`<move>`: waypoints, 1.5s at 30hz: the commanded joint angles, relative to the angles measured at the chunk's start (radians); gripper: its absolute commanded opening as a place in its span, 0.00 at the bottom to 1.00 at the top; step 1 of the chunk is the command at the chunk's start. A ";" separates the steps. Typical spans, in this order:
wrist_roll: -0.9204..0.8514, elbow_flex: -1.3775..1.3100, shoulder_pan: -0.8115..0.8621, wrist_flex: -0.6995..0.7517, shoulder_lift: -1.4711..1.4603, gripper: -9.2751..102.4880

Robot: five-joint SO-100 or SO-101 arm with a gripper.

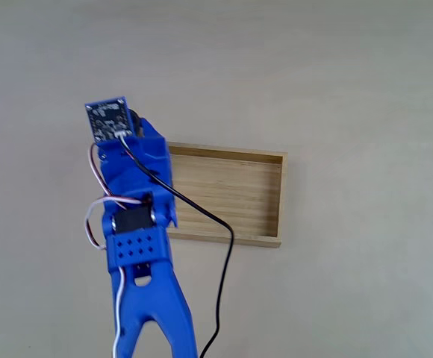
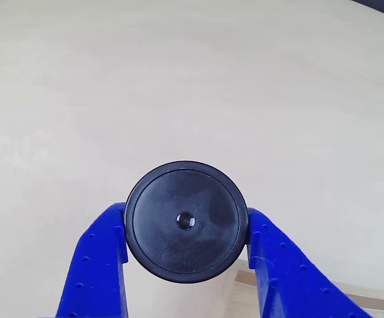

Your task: Place the black cylinder in the wooden box then return to rest.

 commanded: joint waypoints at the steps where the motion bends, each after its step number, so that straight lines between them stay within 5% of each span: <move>1: 0.015 0.054 0.038 0.003 -0.247 0.25; 23: 0.032 0.520 0.255 -0.074 -0.545 0.25; 45: 0.015 0.511 0.284 -0.160 -0.356 0.25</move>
